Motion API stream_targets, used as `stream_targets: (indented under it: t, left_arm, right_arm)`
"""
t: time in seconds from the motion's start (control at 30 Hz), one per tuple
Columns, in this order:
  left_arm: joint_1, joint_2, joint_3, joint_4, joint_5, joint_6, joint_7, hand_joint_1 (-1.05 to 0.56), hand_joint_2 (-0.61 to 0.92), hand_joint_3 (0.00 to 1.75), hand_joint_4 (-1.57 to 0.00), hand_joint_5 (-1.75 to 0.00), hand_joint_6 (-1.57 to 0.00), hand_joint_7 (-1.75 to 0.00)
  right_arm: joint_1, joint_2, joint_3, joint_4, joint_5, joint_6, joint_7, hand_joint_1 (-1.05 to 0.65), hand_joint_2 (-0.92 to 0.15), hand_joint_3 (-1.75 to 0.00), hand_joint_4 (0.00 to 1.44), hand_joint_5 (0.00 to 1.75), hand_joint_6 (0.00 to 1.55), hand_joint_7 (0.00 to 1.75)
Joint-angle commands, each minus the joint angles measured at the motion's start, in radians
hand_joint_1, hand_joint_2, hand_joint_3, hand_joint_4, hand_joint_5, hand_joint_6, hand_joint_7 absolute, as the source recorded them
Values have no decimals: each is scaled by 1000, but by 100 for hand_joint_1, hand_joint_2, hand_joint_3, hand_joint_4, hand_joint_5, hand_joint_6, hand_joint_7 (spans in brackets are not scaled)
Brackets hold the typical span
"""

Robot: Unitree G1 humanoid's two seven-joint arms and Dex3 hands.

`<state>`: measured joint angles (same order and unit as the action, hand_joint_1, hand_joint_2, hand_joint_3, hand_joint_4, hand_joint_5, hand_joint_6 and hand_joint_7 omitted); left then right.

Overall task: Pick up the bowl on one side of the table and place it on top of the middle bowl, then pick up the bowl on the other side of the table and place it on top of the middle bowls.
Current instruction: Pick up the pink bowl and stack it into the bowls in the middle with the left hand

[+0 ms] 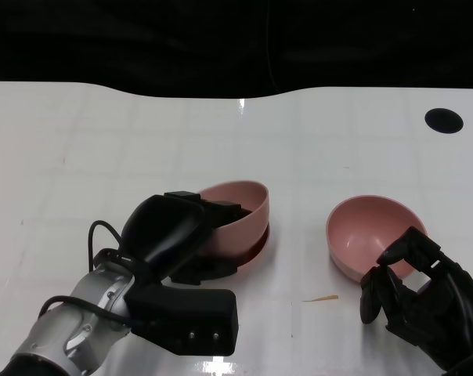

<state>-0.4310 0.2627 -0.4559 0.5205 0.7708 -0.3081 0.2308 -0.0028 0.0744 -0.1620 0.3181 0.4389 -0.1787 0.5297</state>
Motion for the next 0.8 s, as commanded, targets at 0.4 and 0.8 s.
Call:
stream_targets:
  t: [0.4,0.8]
  left_arm:
    - [10,23,-42,-21,55,56,-15,-100,92,79,0,0,-24,0]
    - [18,17,-47,-22,51,69,-20,-96,92,76,0,0,-26,-1]
  right_arm:
    - [-2,-9,-10,4,7,-5,6,-3,-61,-108,94,175,61,175]
    - [2,-10,-10,-6,12,5,-1,-3,-62,-106,94,175,61,175]
